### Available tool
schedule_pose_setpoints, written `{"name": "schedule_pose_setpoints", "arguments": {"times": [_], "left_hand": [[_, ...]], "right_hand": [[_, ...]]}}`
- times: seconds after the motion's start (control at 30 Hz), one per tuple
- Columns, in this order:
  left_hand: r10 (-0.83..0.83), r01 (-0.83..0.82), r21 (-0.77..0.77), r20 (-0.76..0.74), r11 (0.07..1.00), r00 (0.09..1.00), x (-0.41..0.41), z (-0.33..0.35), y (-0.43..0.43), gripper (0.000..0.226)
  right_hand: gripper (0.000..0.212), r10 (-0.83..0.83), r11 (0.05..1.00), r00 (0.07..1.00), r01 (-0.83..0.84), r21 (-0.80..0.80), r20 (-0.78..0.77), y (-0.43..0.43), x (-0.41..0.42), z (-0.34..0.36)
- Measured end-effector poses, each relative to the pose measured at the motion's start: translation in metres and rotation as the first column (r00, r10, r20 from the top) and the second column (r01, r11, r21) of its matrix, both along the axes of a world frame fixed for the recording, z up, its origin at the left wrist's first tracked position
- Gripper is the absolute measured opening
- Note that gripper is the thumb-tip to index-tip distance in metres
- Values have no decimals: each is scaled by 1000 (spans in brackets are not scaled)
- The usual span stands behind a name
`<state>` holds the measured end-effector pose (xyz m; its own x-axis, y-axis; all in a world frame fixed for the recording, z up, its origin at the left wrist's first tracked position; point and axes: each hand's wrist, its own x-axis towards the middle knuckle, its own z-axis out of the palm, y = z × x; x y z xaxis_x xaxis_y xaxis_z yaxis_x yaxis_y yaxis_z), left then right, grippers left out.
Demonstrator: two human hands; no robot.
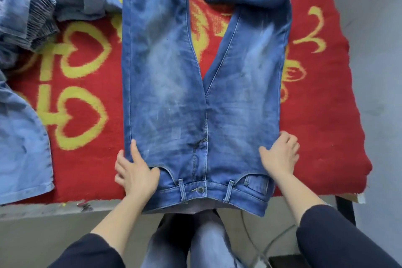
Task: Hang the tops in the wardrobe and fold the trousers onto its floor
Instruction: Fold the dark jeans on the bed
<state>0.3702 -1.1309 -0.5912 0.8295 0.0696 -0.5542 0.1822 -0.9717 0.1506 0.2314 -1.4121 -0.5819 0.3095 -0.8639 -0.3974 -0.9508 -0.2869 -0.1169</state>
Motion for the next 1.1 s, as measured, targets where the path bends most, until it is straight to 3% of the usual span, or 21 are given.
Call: {"name": "schedule_pose_setpoints", "arguments": {"times": [0.17, 0.27, 0.37, 0.53, 0.67, 0.73, 0.83, 0.97, 1.07, 1.1], "left_hand": [[-280, 306, -157, 168, 939, 945, 60, 6, -95, 79], [-415, 476, -182, 292, 860, 862, 99, 2, -162, 68], [-536, 603, -192, 309, 774, 786, 134, -13, -222, 62], [-615, 639, -171, 176, 750, 769, 191, -50, -294, 74], [-648, 668, -99, 179, 737, 741, 229, -62, -329, 97], [-660, 676, -62, 169, 734, 732, 241, -63, -340, 108], [-690, 695, 1, 125, 719, 713, 252, -63, -350, 118], [-713, 714, 14, 64, 700, 698, 256, -58, -354, 120], [-708, 709, 0, 52, 705, 704, 255, -55, -353, 118], [-707, 708, -7, 50, 706, 706, 255, -54, -353, 118]], "right_hand": [[64, 212, 977, 975, -211, -24, 60, -68, 78, 1], [58, 335, 942, 935, -330, -59, 114, -113, 132, -2], [54, 436, 899, 890, -422, -118, 137, -161, 187, -7], [45, 571, 815, 796, -520, -258, 201, -226, 279, -13], [46, 614, 777, 724, -487, -399, 314, -265, 345, -8], [45, 587, 810, 712, -506, -297, 385, -282, 377, -7], [50, 504, 849, 783, -526, -46, 365, -296, 420, -16], [55, 260, 895, 891, -367, 253, 373, -285, 451, -28], [9, 238, 888, 836, -393, 237, 495, -287, 468, -16], [17, 263, 899, 790, -409, 157, 553, -293, 474, -5]]}}
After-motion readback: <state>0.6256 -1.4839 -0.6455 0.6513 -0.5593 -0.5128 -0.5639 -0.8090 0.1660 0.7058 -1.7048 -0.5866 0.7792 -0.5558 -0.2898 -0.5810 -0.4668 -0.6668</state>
